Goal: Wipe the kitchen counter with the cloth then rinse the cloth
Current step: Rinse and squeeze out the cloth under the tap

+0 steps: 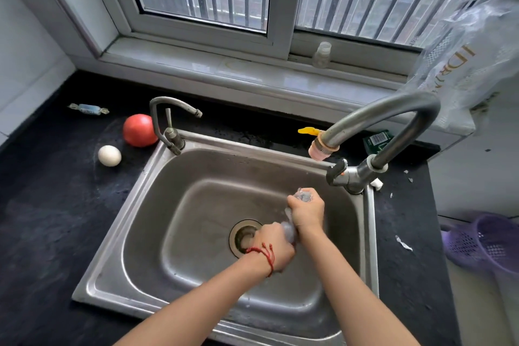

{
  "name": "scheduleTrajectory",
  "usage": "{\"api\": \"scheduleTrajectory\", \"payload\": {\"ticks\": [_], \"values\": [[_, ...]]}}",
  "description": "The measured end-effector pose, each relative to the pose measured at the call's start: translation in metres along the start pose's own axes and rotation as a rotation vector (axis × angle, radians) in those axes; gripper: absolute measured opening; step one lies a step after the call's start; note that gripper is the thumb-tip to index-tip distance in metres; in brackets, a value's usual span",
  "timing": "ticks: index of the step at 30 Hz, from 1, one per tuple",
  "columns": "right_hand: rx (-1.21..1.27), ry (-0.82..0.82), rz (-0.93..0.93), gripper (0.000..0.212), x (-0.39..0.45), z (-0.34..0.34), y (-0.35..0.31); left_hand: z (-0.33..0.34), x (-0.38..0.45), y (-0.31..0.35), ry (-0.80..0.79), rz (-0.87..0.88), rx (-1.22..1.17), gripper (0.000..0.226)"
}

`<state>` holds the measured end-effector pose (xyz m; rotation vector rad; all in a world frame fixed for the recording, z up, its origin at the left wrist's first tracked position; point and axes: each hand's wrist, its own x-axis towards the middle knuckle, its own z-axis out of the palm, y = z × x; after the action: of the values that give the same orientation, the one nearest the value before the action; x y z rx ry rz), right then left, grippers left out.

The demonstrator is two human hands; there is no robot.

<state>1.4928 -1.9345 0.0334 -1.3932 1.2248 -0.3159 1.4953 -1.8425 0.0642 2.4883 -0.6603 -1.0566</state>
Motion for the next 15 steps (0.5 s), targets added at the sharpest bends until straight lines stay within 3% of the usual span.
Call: {"api": "scheduleTrajectory", "payload": {"ticks": [5, 7, 9, 11, 12, 13, 15], "values": [[-0.115, 0.14, 0.09, 0.013, 0.0, 0.003, 0.004, 0.013, 0.006, -0.006, 0.168, 0.14, 0.392, 0.027], [-0.069, 0.124, 0.205, 0.017, 0.005, 0.002, 0.005, 0.017, 0.006, -0.009, 0.204, 0.182, 0.412, 0.037], [0.135, 0.001, 0.309, 0.015, 0.005, -0.002, 0.002, 0.011, 0.004, -0.013, 0.181, 0.15, 0.318, 0.046], [0.407, -0.142, 0.325, 0.007, 0.0, -0.009, 0.002, 0.003, 0.008, -0.019, 0.157, 0.053, -0.034, 0.038], [0.474, -0.214, 0.279, 0.019, -0.005, -0.015, 0.004, -0.002, 0.008, -0.021, 0.105, 0.001, -0.315, 0.03], [0.454, -0.288, 0.182, 0.035, -0.01, -0.022, 0.011, -0.01, 0.009, -0.023, 0.029, -0.067, -0.59, 0.022], [0.052, -0.367, -0.199, 0.066, -0.019, -0.032, 0.032, -0.022, 0.008, -0.024, -0.243, -0.223, -1.013, 0.039]]}}
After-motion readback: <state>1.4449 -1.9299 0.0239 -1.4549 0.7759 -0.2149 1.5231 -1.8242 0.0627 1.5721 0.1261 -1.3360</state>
